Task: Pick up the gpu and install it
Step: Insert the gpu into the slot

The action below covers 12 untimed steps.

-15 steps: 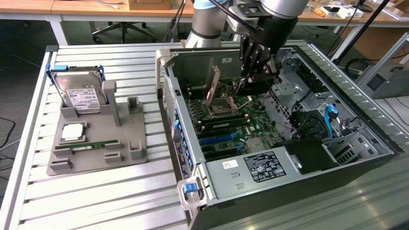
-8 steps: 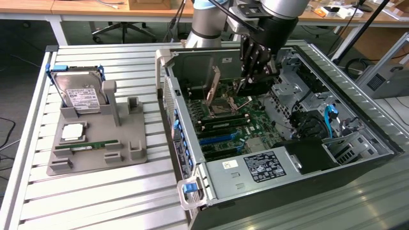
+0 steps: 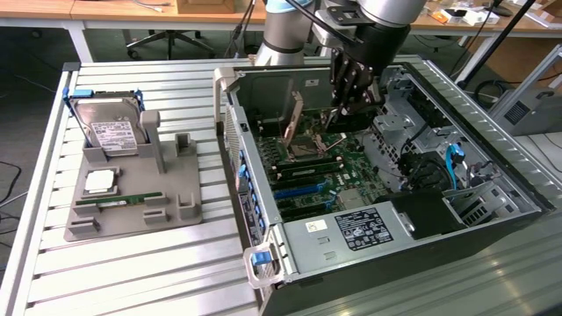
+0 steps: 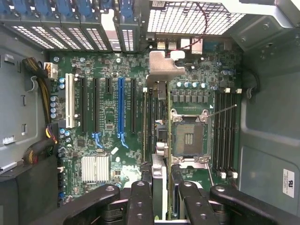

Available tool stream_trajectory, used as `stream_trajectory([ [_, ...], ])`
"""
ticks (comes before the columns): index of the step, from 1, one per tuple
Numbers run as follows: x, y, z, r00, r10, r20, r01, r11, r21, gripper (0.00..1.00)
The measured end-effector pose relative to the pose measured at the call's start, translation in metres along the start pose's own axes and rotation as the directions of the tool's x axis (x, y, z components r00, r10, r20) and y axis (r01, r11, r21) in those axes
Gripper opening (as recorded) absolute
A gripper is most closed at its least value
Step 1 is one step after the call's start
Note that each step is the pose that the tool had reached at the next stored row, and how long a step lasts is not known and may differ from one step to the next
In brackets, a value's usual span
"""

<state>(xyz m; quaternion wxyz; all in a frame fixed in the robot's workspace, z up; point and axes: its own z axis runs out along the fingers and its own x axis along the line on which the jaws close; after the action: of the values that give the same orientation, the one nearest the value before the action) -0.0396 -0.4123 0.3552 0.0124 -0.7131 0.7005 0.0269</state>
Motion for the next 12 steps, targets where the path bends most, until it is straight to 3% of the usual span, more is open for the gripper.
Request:
stream_trajectory([
  [12, 0.0037, 0.0001, 0.0000, 1.0000, 0.000, -0.0001, 0.000, 1.0000, 0.0000, 0.27],
])
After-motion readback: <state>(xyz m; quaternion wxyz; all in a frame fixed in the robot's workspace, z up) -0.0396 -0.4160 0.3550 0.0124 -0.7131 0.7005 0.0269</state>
